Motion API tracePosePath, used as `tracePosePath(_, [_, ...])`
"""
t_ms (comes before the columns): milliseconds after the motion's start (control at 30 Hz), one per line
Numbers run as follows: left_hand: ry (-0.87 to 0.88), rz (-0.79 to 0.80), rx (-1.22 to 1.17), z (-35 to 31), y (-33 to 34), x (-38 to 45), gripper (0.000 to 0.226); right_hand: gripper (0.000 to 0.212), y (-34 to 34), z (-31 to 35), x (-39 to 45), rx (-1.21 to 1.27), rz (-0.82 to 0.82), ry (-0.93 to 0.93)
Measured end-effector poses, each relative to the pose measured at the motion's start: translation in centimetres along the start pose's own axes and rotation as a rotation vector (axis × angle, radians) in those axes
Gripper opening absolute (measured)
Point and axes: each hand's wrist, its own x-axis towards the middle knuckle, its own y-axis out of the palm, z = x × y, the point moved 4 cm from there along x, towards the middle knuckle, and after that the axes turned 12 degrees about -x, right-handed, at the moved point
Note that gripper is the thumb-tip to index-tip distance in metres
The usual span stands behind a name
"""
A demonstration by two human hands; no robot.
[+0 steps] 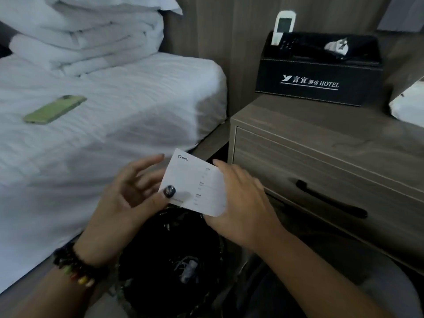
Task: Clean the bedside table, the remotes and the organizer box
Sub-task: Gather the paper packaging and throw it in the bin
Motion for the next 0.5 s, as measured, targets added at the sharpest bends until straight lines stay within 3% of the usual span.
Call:
tracePosePath(67, [-0.053, 0.158, -0.01, 1.2, -1.5, -0.8, 0.084, 0.081, 1.6, 0.8, -0.2, 0.194, 0.12, 0.03])
tracePosePath(200, [-0.106, 0.107, 0.053, 4.1, -2.4, -1.1, 0.085, 0.071, 4.6, 2.0, -0.4, 0.474, 0.391, 0.081])
tracePosePath(300, [-0.172, 0.068, -0.042, 5.9, -2.6, -1.0, 0.095, 0.069, 6.2, 2.5, -0.7, 0.533, 0.52, 0.106])
tracePosePath(400, [-0.199, -0.073, -0.125, 7.0, -4.0, -1.0, 0.098, 0.094, 7.2, 1.9, -1.1, 0.438, 0.618, 0.112])
tracePosePath(500, [-0.239, -0.17, 0.146, 9.2, -6.5, -1.3, 0.092, 0.119, 8.0, 0.7, -1.7, 0.23, 0.706, 0.064])
